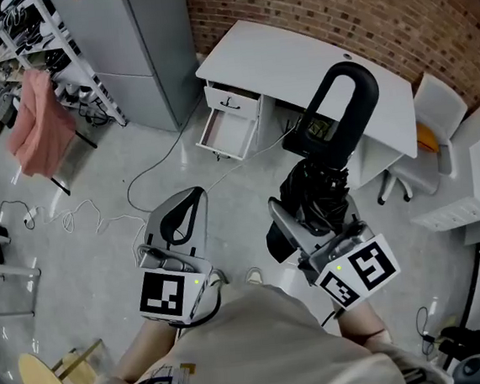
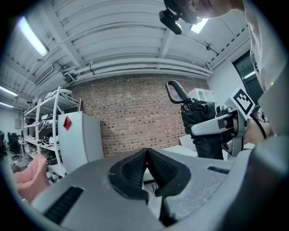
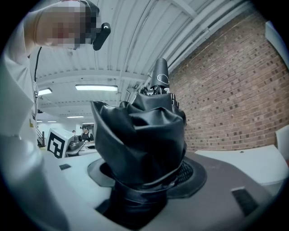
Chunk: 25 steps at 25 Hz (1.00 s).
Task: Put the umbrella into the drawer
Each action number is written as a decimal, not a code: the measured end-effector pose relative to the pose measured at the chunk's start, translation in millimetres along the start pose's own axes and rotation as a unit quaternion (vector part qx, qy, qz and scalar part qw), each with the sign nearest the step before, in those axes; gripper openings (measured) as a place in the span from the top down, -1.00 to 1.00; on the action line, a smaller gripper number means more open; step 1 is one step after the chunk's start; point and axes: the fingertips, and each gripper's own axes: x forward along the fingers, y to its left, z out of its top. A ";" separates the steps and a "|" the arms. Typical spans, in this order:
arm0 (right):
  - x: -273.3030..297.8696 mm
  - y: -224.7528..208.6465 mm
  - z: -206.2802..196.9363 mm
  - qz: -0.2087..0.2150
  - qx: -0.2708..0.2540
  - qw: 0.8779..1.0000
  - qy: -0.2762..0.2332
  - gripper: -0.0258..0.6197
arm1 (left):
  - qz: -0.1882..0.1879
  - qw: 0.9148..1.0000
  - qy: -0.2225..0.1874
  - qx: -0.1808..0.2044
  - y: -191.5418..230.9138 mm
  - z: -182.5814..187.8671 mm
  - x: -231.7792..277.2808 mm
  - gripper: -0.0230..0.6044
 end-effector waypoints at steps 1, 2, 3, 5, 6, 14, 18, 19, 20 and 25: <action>-5.4 -5.1 -0.8 0.002 0.001 1.000 0.002 0.08 | 0.001 1.000 0.002 0.000 -7.2 0.9 2.8 0.90; -11.3 -10.8 -1.4 0.004 0.002 1.000 0.003 0.07 | 0.004 1.000 0.001 -0.002 -14.8 2.9 6.3 0.90; -16.0 -16.0 -1.7 0.007 0.003 1.000 0.003 0.08 | 0.007 1.000 -0.002 -0.004 -20.7 5.8 10.0 0.90; -20.0 -22.9 -2.5 0.011 0.005 1.000 0.004 0.07 | 0.014 1.000 -0.007 -0.005 -25.8 9.3 15.5 0.90; -20.4 -25.1 -3.1 0.013 0.005 1.000 0.005 0.08 | 0.017 1.000 -0.007 -0.006 -26.5 9.8 17.0 0.90; -12.8 -30.7 -9.6 0.027 0.004 1.000 0.016 0.07 | 0.028 1.000 -0.003 -0.007 -26.7 2.4 24.2 0.90; -1.1 -36.8 -15.2 0.031 -0.001 0.999 0.022 0.07 | 0.033 0.999 -0.004 -0.012 -20.0 -5.2 33.5 0.90; 3.2 -39.1 -17.0 0.031 -0.002 0.999 0.025 0.07 | 0.033 0.999 -0.004 -0.011 -17.5 -7.2 37.0 0.90; 7.9 -41.2 -18.8 0.031 -0.003 0.999 0.028 0.07 | 0.033 0.999 -0.003 -0.011 -14.5 -9.6 40.3 0.90; 33.7 -48.4 -27.1 0.040 -0.002 0.999 0.035 0.07 | 0.029 0.999 0.000 -0.025 3.1 -24.5 57.6 0.90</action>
